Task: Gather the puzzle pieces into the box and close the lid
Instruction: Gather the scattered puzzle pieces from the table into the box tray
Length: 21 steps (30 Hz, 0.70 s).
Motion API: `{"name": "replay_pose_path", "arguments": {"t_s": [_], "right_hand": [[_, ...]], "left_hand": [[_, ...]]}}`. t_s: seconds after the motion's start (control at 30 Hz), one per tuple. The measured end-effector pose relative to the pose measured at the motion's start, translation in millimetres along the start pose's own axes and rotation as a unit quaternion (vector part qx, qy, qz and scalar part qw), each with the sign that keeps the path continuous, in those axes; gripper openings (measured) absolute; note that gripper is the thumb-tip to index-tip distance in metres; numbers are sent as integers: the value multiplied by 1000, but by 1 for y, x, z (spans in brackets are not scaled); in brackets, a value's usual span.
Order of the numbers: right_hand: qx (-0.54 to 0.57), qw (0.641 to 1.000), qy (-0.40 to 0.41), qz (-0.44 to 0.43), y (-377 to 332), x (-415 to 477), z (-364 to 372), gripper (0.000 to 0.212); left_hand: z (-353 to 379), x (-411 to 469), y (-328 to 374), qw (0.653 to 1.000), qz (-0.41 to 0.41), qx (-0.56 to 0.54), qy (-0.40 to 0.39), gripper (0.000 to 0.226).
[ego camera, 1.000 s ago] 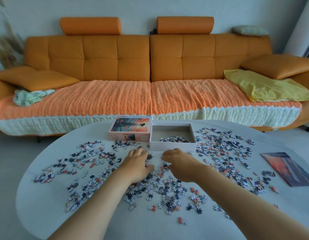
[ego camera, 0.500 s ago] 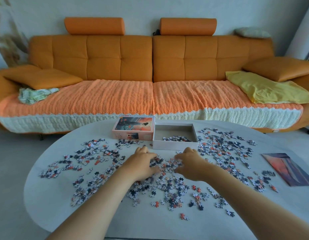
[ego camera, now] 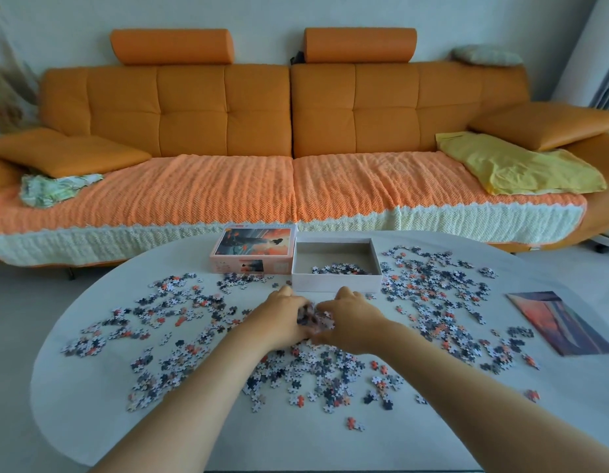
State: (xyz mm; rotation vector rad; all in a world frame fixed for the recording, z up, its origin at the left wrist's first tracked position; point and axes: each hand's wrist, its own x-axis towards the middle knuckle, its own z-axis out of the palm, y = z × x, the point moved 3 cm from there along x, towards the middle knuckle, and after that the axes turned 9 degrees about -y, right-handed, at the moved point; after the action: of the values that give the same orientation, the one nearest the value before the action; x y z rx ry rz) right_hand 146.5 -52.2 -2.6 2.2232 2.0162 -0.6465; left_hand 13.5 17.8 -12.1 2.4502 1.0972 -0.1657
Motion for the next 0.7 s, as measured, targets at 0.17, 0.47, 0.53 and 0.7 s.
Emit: {"name": "replay_pose_path", "arguments": {"t_s": [0.17, 0.47, 0.53, 0.7], "right_hand": [[60, 998, 31, -8, -3, 11, -5, 36], [150, 988, 31, 11, 12, 16, -14, 17], [156, 987, 26, 11, 16, 18, -15, 15], [230, 973, 23, -9, 27, 18, -39, 7]], "left_hand": [[-3, 5, 6, 999, 15, -38, 35, 22], [-12, 14, 3, 996, 14, -89, 18, 26], [-14, 19, 2, 995, 14, -102, 12, 25], [-30, 32, 6, 989, 27, -146, 25, 24]]}}
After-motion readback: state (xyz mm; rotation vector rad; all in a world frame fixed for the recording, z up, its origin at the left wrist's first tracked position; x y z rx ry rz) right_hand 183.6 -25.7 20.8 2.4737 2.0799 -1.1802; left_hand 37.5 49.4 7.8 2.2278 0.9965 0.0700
